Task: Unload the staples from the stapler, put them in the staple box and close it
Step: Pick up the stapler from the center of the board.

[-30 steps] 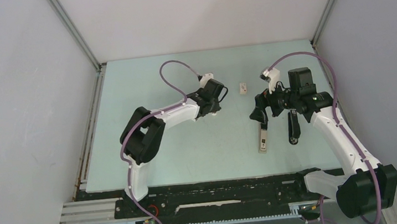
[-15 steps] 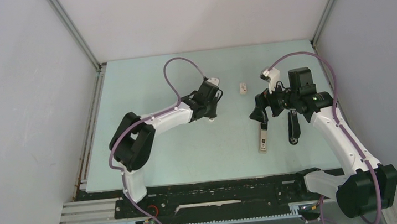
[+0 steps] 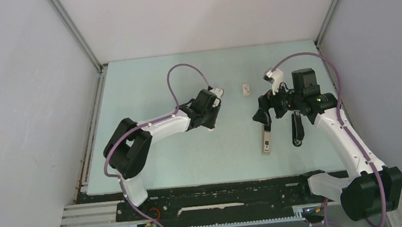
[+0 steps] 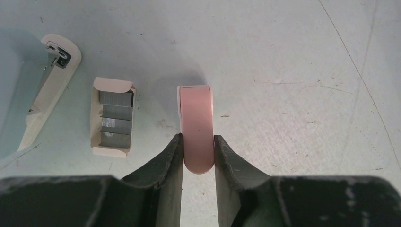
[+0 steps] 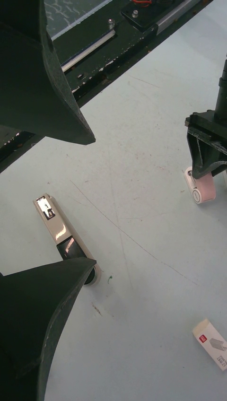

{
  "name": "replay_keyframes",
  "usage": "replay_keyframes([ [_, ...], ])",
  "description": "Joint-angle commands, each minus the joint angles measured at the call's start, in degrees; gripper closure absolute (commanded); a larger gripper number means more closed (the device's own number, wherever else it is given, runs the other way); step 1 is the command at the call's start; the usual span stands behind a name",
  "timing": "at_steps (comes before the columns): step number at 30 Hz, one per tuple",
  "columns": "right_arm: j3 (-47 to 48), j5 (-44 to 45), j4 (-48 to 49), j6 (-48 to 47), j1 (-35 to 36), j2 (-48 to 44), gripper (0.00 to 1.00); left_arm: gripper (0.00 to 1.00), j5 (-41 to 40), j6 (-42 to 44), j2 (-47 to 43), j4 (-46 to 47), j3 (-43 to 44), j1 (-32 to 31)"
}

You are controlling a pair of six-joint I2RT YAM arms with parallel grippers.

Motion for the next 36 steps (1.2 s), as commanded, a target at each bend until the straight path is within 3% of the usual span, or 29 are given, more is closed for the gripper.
replay_keyframes([
  [1, 2.2, -0.6, 1.3, 0.6, 0.1, -0.8, 0.0, 0.76, 1.7, 1.7, -2.2, 2.4, -0.7, -0.3],
  [7, 2.2, -0.7, 1.3, 0.6, 0.2, -0.8, 0.0, 0.61, -1.4, 0.2, -1.6, 0.5, 0.4, -0.2],
  [13, 2.2, -0.8, 1.3, 0.5, 0.4, -0.7, 0.01, 0.53, -3.1, -0.8, -2.0, -0.9, 0.7, -0.3],
  [36, 2.2, -0.9, 1.3, 0.6, 0.5, -1.1, 0.0, 0.56, -7.3, -4.0, 1.5, -5.3, 6.2, -2.3],
])
